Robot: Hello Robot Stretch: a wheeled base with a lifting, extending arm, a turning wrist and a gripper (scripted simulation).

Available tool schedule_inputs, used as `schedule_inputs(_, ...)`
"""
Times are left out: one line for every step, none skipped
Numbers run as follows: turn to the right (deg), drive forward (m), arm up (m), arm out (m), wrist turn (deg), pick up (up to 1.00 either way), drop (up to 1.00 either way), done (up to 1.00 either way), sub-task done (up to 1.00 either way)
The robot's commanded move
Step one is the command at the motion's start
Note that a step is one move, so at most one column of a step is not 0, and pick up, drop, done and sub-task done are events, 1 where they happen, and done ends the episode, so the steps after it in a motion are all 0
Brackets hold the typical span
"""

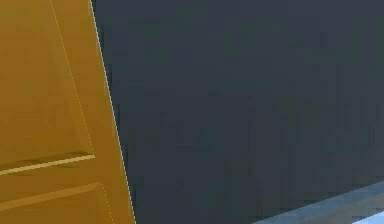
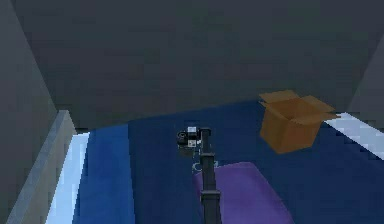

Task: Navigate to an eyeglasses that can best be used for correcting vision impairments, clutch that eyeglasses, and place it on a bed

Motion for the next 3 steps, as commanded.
schedule_inputs(0.0,0.00,0.10,0.00,0.0,0.00,0.00,0.00,0.00)
schedule_inputs(0.0,0.00,0.00,-0.08,0.0,0.00,0.00,0.00,0.00)
schedule_inputs(0.0,0.00,0.00,0.00,0.0,0.00,0.00,1.00,0.00)
